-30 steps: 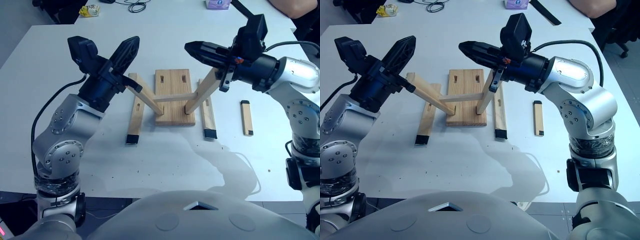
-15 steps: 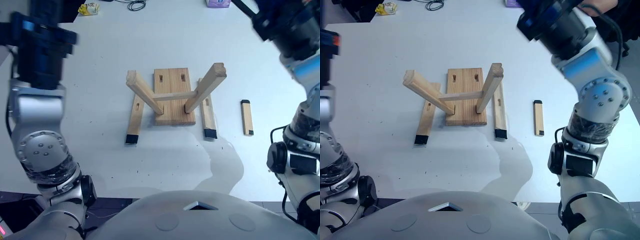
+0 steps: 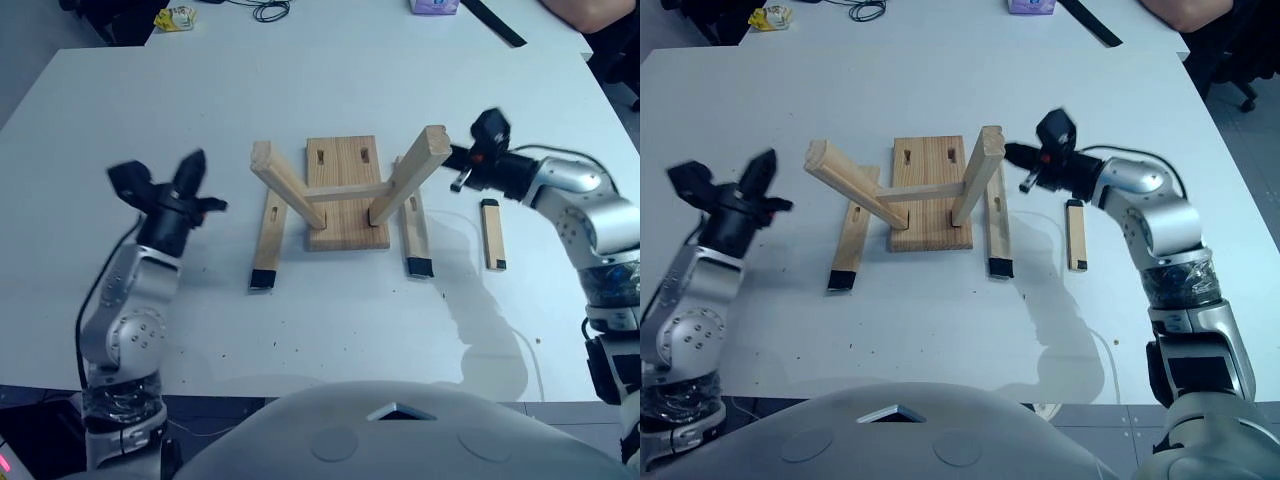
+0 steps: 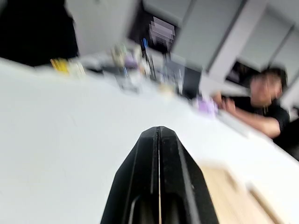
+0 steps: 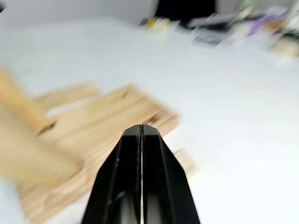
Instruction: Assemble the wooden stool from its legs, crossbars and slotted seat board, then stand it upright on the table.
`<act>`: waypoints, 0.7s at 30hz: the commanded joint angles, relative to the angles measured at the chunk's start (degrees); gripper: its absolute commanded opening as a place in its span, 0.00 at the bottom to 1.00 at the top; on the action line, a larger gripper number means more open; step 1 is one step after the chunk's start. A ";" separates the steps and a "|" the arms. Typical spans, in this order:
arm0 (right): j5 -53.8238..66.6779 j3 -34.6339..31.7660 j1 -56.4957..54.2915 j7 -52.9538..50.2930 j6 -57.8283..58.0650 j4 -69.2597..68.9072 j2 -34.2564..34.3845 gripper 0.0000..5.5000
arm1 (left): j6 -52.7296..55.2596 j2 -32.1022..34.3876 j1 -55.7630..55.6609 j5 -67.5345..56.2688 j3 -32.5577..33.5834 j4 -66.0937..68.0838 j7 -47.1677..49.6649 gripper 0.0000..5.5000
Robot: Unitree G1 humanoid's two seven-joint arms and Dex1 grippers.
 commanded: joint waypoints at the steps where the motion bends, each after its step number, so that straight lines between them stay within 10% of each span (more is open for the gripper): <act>1: -7.60 3.24 -4.57 3.85 -8.14 6.15 2.13 0.00 | 2.26 1.55 3.99 2.56 -4.61 -3.77 -5.49 0.00; 21: -32.86 12.34 -24.66 6.59 -45.11 54.48 20.10 0.00 | 9.00 7.79 1.60 8.48 -17.62 -1.47 -25.81 0.00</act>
